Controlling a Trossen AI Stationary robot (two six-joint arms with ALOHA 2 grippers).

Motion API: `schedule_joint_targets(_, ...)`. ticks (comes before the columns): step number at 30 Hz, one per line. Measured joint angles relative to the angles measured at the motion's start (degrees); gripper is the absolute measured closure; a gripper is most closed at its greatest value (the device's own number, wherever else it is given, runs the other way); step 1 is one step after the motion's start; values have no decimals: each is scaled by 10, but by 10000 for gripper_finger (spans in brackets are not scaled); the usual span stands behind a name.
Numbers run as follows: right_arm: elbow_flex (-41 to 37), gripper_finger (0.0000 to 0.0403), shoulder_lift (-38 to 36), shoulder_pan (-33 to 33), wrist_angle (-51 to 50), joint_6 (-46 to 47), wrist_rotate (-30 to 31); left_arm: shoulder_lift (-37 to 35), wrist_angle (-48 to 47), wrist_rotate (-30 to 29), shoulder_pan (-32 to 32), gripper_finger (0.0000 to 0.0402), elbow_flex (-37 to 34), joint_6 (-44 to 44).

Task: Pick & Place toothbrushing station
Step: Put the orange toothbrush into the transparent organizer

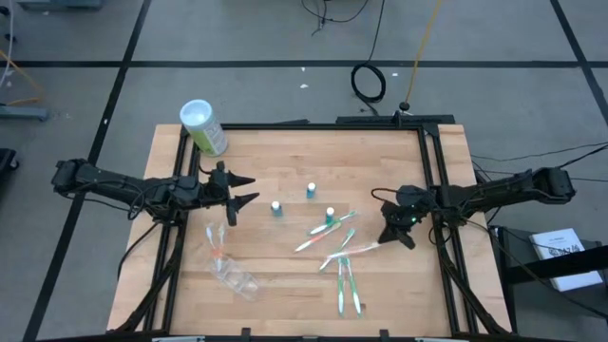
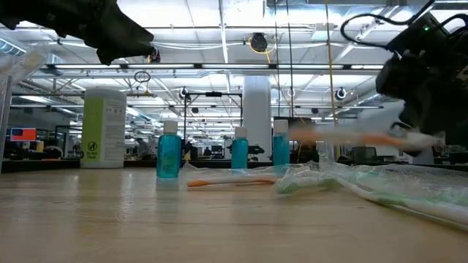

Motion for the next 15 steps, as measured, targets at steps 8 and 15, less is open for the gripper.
schedule_joint_targets(8,0,402,-5,0,-91,45,136,0,0,0,0,183,0,-2)
schedule_joint_targets(15,0,390,-5,0,-46,14,185,19,4,67,-2,183,18,-64)
